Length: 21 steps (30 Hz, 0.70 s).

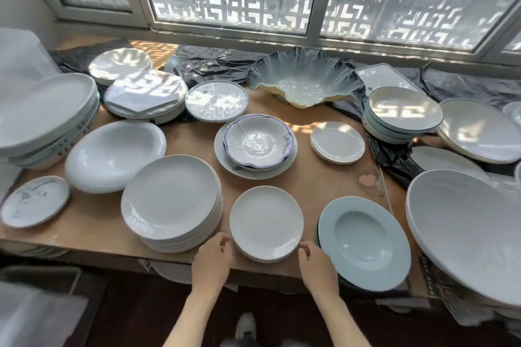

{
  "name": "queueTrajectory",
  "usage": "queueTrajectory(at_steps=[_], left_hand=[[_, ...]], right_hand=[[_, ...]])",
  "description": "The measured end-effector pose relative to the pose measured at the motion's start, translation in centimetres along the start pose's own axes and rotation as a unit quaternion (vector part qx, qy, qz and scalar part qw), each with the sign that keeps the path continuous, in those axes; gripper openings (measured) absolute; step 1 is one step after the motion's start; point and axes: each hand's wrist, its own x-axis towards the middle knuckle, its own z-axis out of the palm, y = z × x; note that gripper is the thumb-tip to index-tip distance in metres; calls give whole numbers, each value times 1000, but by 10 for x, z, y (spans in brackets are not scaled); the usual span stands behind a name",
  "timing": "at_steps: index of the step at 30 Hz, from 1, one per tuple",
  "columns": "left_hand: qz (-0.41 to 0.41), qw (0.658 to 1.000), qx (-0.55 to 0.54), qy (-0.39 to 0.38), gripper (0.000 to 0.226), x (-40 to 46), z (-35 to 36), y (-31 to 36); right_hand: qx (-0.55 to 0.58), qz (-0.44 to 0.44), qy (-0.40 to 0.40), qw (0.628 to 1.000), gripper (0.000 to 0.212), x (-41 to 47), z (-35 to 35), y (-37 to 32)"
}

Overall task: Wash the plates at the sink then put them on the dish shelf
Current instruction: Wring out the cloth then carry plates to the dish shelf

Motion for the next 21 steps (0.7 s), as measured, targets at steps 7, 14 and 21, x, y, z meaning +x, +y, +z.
queueTrajectory(at_steps=[7, 14, 21], left_hand=[[-7, 999, 45, 9, 21, -93, 13, -22], [-59, 995, 39, 67, 17, -213, 38, -69], [-150, 982, 22, 112, 17, -329, 37, -123]], right_hand=[[-67, -94, -58, 992, 25, -56, -11, 29], [-130, -194, -108, 966, 26, -131, 1, 78], [-160, -286, -160, 931, 24, -207, 22, 89]])
